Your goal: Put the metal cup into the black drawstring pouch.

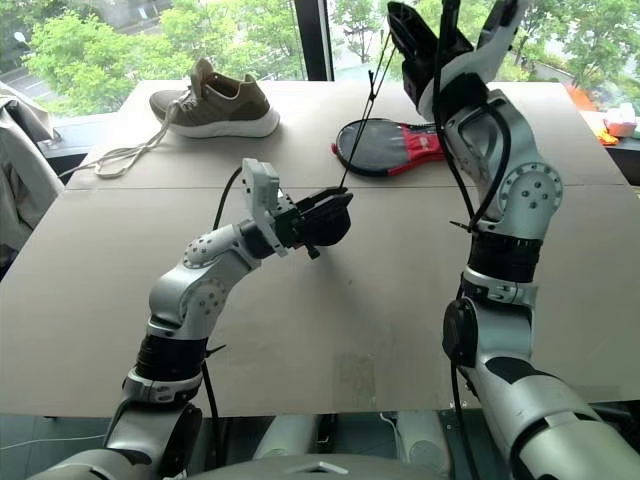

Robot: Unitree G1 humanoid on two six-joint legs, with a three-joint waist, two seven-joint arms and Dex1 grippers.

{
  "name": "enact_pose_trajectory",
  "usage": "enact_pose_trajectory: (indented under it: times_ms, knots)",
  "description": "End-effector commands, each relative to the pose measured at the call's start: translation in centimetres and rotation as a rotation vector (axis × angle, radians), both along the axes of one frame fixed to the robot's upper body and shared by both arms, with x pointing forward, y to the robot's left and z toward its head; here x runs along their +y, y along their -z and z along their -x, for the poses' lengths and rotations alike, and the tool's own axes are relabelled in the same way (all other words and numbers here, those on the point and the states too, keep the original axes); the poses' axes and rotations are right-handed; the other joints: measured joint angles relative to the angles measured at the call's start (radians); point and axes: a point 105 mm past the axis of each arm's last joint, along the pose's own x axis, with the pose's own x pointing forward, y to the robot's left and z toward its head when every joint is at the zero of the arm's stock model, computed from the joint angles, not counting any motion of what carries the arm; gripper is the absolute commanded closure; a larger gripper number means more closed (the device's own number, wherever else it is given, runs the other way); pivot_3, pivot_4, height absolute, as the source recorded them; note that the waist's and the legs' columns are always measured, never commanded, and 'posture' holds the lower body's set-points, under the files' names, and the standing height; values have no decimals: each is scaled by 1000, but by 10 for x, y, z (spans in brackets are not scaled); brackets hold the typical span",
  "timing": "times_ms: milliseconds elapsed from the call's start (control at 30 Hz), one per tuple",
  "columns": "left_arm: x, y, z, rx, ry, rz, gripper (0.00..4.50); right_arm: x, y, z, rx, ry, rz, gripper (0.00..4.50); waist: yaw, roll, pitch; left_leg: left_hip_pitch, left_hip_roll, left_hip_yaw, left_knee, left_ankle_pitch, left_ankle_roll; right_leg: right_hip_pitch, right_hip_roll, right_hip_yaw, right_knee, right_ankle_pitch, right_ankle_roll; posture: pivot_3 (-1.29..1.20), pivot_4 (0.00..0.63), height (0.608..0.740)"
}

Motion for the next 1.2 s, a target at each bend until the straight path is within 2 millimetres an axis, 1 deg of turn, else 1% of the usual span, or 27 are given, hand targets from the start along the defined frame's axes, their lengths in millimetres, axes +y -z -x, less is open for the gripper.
enact_pose_trajectory:
  times_ms: [33,100,133,167,200,267,300,333,367,467,633,767,833,900,933,967,1000,1033,1100,1133,1200]
  knots:
    - [1,25,1,121,11,-9,4324,-30,-65,25,-241,80,-126,4446,0,0,0,0,0,0,0,0,0,0,0,0,0,0,0,0,150,740]
    - [1,23,1,123,10,-1,3284,-29,-71,26,-261,77,-128,4500,0,0,0,0,0,0,0,0,0,0,0,0,0,0,0,0,150,740]
    - [1,23,1,122,11,-1,2977,-28,-74,27,-272,73,-129,4500,0,2,1,0,0,0,0,0,0,0,0,0,0,0,0,0,150,740]
    - [1,22,1,119,8,-3,2559,-27,-76,28,-281,69,-131,4500,0,2,1,0,0,0,0,0,0,0,0,0,0,0,0,0,150,740]
    - [1,22,1,116,9,-6,2050,-25,-79,29,-289,65,-132,4500,1,2,1,0,0,0,0,0,0,0,0,0,-1,0,0,0,150,740]
    - [0,21,2,110,21,-13,1236,-21,-85,31,-311,51,-129,4500,2,2,1,-1,0,-1,0,0,0,0,0,-2,-1,0,0,0,150,740]
    - [0,21,2,108,25,-16,583,-19,-87,32,-320,44,-130,4500,2,2,1,-1,0,-1,0,0,0,0,0,-2,-1,0,0,0,150,740]
    - [0,21,3,106,29,-20,173,-17,-90,33,-327,38,-134,4500,1,2,1,-1,0,-1,0,0,0,0,0,-1,-1,0,0,0,150,740]
    - [0,21,3,104,30,-26,56,-16,-92,34,-335,33,-137,4500,1,2,1,-1,0,0,0,0,0,0,0,-1,-1,0,0,0,150,740]
    - [0,22,1,103,23,-32,56,-13,-96,36,-352,21,-141,4500,1,2,1,-1,0,0,0,0,0,0,0,-1,0,0,0,0,150,740]
    - [5,18,-7,70,-26,-38,56,-13,-93,33,-344,26,-130,4500,1,2,1,-1,0,-1,0,0,0,-1,0,-1,-1,0,0,0,150,740]
    - [34,-2,-28,16,-144,-8,56,-16,-85,30,-323,41,-112,4500,2,2,1,-1,0,-1,0,0,0,-1,0,-1,-1,0,0,0,150,740]
    - [54,-12,-38,13,-208,33,56,-16,-75,28,-299,45,-74,4500,1,2,1,-1,0,-1,0,0,0,-1,0,-1,0,0,0,0,150,740]
    - [80,-21,-48,26,-292,86,56,-15,-53,23,-248,57,2,4500,1,2,1,-1,0,-1,0,0,0,-1,0,-1,-1,0,0,0,150,740]
    - [94,-22,-53,42,-344,109,56,-15,-39,20,-216,65,51,4500,2,1,0,-1,0,-1,0,0,0,-1,0,-1,-1,0,0,0,150,740]
    - [103,-22,-56,54,-378,125,56,-15,-29,19,-194,70,83,4500,1,1,0,-1,0,-1,0,0,0,-1,0,-2,-1,0,0,0,150,740]
    - [116,-19,-61,67,-438,126,56,-16,-12,16,-151,88,142,4500,1,1,1,-1,0,-2,0,0,0,-1,0,-2,-1,0,0,0,150,740]
    - [129,-13,-63,79,-492,111,56,-18,10,12,-99,119,223,4500,1,1,1,-1,0,-2,-1,0,0,-1,0,-1,-1,0,0,0,150,740]
    - [141,-1,-63,94,-546,74,56,-23,41,11,-29,154,323,4500,2,1,1,-1,0,-2,-1,0,0,-1,-1,0,-1,0,0,0,150,740]
    - [142,3,-61,103,-548,63,56,-23,47,14,-23,149,329,4500,3,1,1,-1,0,-1,-1,0,0,-2,-2,0,-1,0,0,0,150,740]
    - [139,14,-53,122,-527,38,56,-23,52,23,-33,133,343,4500,3,1,1,-2,0,-2,-2,0,0,-2,-3,1,-2,0,0,0,150,740]
